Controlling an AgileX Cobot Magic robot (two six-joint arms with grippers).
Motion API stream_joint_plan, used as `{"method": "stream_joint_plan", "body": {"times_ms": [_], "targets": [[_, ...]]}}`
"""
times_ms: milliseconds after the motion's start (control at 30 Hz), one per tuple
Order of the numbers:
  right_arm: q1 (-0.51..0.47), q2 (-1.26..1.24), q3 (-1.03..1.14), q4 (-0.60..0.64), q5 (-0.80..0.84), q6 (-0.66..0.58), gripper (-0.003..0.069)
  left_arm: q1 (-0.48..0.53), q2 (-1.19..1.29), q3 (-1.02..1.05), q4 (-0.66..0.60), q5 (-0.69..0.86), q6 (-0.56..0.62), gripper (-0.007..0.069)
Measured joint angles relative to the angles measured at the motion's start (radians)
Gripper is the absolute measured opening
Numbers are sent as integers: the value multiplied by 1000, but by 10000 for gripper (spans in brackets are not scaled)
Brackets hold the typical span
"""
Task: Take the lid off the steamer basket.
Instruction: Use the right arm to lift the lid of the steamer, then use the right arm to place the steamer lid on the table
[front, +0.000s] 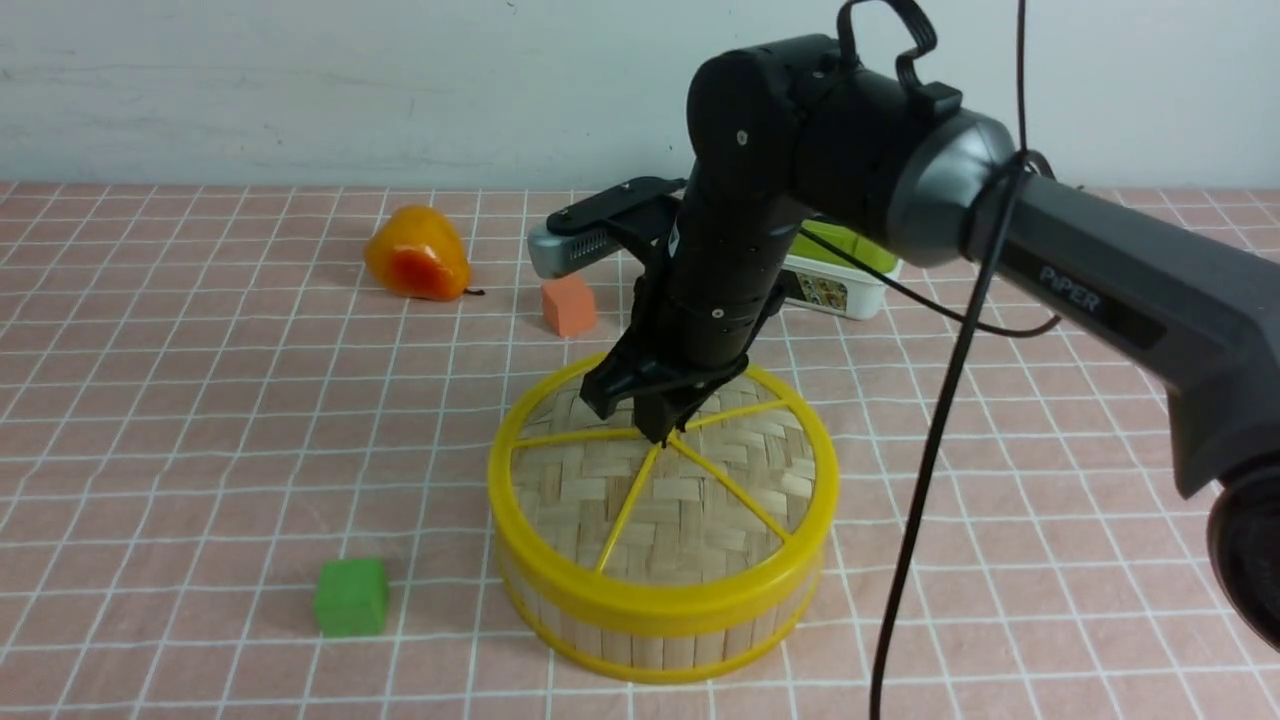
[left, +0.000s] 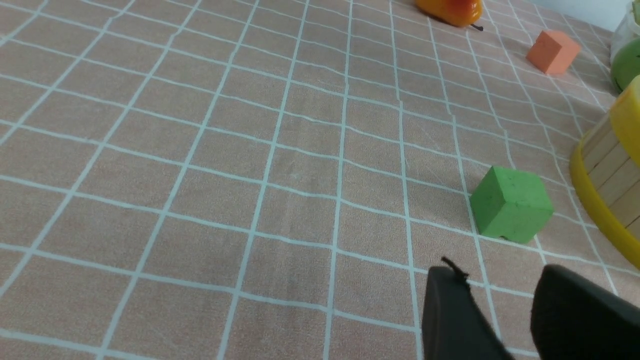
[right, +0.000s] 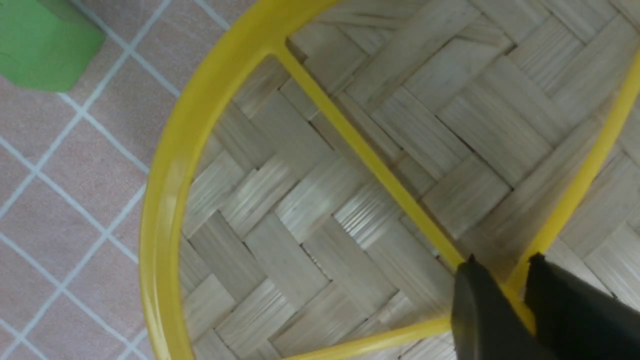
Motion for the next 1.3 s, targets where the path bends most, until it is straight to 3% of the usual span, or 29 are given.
{"method": "stream_joint_plan", "body": {"times_ms": [333,600,700,933,1100,1300], "targets": [[-21,-114,-72,-70,14,-8,76,0,0,0,0,0,0,239],[-183,-376,-60,-88,21,-8,76,0,0,0,0,0,0,239],[-314,-491,77,-93,22,-8,76,0,0,0,0,0,0,239],[-487,-547,369,-91,23,-8,76,0,0,0,0,0,0,239],[-524,-546,571,-83,-42,-8,76,0,0,0,0,0,0,239],[-527,-520,752,-53,-256,-8,76,0,0,0,0,0,0,239]]}}
